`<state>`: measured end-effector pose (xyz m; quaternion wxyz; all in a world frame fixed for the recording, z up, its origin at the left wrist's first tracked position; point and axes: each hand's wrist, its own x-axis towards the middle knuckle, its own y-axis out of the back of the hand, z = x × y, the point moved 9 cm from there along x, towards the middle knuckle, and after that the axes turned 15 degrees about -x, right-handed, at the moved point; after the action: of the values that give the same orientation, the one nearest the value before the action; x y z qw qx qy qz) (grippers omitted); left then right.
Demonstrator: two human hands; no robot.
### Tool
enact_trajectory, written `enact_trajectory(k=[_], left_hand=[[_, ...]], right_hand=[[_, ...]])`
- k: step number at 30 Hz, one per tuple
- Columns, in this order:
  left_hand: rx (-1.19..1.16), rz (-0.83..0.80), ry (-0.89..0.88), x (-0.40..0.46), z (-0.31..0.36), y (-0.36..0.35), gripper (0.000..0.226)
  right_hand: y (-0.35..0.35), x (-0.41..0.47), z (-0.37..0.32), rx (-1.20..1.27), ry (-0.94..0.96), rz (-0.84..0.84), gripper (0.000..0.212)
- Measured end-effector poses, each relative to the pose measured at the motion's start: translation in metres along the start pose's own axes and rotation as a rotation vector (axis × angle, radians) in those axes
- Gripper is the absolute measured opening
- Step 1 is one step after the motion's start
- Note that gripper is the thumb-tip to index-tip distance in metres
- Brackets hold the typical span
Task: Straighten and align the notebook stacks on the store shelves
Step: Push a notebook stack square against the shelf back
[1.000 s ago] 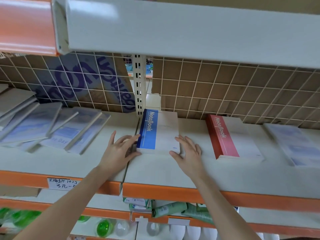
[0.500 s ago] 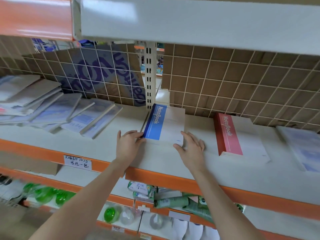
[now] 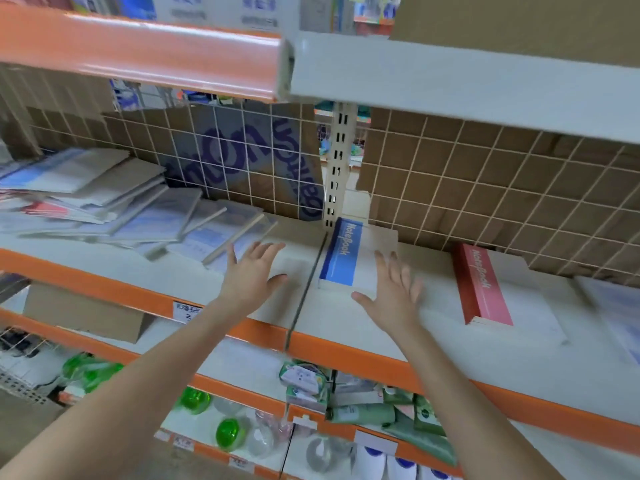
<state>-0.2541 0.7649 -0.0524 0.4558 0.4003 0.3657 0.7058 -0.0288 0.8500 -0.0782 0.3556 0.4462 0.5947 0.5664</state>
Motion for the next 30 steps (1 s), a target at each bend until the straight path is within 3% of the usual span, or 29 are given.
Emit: enact_trajectory(k=[6, 9, 16, 25, 30], left_hand=[[0.198, 0.007, 0.038, -0.028, -0.116, 0.072, 0.06], [0.221, 0.021, 0.107, -0.052, -0.199, 0.116, 0.062], [0.203, 0.089, 0.248, -0.097, -0.35, 0.215, 0.064], [-0.019, 0.088, 0.17, -0.025, -0.418, 0.255, 0.066], [-0.003, 0.05, 0.035, 0.039, -0.432, 0.265, 0.067]], right_hand=[[0.02, 0.013, -0.163, -0.024, 0.176, 0.118, 0.082], [0.002, 0.008, -0.272, 0.028, 0.299, 0.048, 0.083], [-0.018, 0.013, -0.448, 0.034, 0.414, -0.007, 0.082], [0.01, 0.082, -0.563, 0.072, 0.488, 0.119, 0.074], [0.003, 0.137, -0.605, 0.033, 0.536, -0.001, 0.08]])
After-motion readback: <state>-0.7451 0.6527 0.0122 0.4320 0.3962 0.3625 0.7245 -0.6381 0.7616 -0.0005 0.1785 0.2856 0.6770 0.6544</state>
